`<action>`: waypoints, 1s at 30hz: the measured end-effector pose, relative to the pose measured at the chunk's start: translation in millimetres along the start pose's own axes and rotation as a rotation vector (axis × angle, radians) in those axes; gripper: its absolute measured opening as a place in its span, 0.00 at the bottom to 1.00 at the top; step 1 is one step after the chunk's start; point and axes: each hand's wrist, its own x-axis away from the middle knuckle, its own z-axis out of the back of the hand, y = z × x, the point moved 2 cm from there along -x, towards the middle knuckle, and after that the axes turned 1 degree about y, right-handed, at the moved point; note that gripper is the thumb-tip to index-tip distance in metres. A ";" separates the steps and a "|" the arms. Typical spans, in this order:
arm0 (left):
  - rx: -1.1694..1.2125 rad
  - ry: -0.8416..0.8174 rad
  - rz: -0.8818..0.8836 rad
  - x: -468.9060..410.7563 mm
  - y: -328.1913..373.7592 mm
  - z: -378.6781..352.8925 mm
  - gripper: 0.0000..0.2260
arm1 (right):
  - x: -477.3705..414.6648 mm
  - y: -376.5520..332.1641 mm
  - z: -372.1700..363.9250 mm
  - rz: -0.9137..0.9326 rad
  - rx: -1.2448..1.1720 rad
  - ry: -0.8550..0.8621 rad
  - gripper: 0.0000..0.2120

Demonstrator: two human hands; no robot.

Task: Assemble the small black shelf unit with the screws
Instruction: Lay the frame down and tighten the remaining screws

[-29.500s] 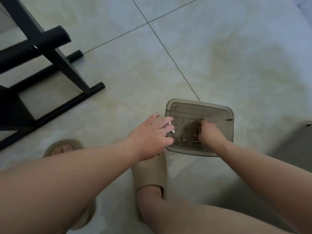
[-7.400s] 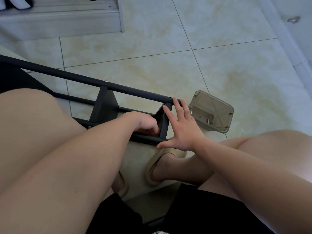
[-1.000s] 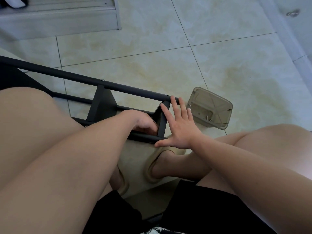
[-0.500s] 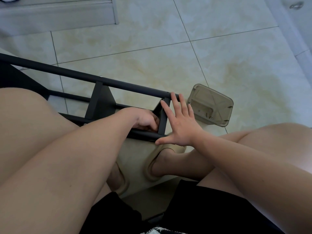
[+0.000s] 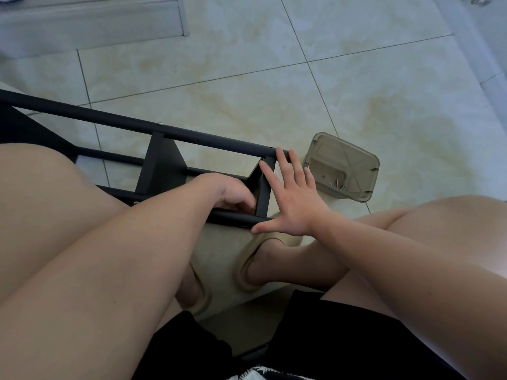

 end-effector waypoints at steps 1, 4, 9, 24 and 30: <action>-0.003 0.003 -0.003 -0.3 -0.9 0.0 0.15 | 0.4 -0.2 -0.5 0.000 0.001 0.004 0.65; -0.007 0.019 -0.018 -1.8 -2.9 -0.2 0.16 | 1.4 -0.6 -1.7 -0.003 0.009 0.017 0.65; -0.051 0.026 -0.022 -1.5 -3.4 0.3 0.15 | 2.3 -1.4 -3.1 -0.006 0.003 0.032 0.65; -0.001 0.005 -0.007 -1.9 -4.8 0.8 0.11 | 3.3 -1.6 -3.1 -0.018 0.048 0.002 0.65; -0.021 0.043 -0.059 0.4 -2.9 0.4 0.07 | 2.7 -1.7 -2.4 -0.017 0.054 -0.002 0.65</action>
